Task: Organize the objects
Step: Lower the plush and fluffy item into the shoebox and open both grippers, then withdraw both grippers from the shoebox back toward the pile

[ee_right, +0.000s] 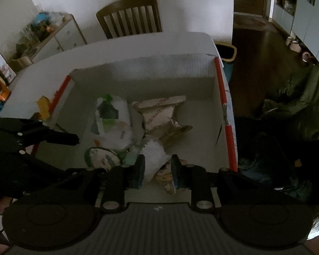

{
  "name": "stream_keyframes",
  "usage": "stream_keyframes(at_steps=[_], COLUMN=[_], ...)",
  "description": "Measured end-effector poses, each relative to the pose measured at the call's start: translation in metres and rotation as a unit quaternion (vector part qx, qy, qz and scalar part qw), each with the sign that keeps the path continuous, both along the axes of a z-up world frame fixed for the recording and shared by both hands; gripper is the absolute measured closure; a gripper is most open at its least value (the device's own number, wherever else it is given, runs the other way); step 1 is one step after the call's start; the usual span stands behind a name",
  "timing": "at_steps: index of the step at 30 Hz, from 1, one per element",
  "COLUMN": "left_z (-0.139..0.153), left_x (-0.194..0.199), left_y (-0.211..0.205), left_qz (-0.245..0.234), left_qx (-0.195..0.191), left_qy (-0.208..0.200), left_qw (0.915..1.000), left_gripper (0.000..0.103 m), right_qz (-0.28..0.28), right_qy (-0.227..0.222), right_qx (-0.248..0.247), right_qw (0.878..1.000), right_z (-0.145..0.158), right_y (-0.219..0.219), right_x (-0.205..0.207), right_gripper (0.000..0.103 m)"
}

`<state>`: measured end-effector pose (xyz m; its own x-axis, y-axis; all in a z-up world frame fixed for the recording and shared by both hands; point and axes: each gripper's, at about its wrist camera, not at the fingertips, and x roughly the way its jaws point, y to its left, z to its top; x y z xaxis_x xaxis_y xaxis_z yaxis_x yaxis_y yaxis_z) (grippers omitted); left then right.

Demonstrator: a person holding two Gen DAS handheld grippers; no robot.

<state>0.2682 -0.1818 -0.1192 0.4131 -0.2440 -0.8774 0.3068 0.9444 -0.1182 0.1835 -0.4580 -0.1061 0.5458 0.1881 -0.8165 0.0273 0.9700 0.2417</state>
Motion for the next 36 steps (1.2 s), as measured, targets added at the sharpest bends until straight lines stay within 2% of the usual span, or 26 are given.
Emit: stream_keyframes(at_steps=[8,10,11,12,20,23,28,31,33,36], left_z=[0.025,0.033,0.037,0.042,0.068,0.074,0.080,0.084,0.086,0.089], left_x=[-0.027,-0.035,-0.038,-0.042,-0.064,-0.072,-0.082,-0.089,-0.092,-0.096], left_y=[0.018,0.024,0.027,0.030,0.061,0.076,0.105,0.124,0.137,0.157], left_qz=[0.012,0.016,0.017,0.018,0.025,0.030,0.038,0.039,0.041,0.045], left_qx=[-0.019,-0.026,-0.028,-0.031,-0.042,-0.042,-0.042,-0.043,-0.041,-0.041], left_qy=[-0.036,-0.048,-0.053,-0.060,-0.092,-0.099,-0.108,-0.113,-0.119,-0.124], left_qw=[0.9991,0.9984,0.9980,0.9975,0.9945,0.9937,0.9925,0.9918,0.9912,0.9904], left_gripper=[0.023,0.022,0.022,0.021,0.019,0.016,0.015,0.010,0.004,0.001], right_qz=[-0.006,-0.005,-0.005,-0.005,-0.013,-0.015,-0.014,-0.013,-0.010,-0.004], right_qy=[-0.037,-0.049,-0.057,-0.063,-0.087,-0.095,-0.107,-0.113,-0.119,-0.123], right_qx=[0.012,0.016,0.017,0.015,0.024,0.029,0.032,0.041,0.044,0.046], right_qw=[0.999,0.999,0.998,0.998,0.996,0.995,0.994,0.993,0.992,0.991], right_z=[0.029,0.037,0.041,0.045,0.065,0.072,0.081,0.085,0.088,0.090], right_y=[0.010,0.014,0.017,0.021,0.049,0.064,0.093,0.112,0.126,0.147], right_x=[-0.024,-0.030,-0.033,-0.034,-0.046,-0.049,-0.054,-0.056,-0.055,-0.052], right_gripper=[0.071,0.060,0.050,0.048,0.048,0.041,0.038,0.033,0.022,0.020])
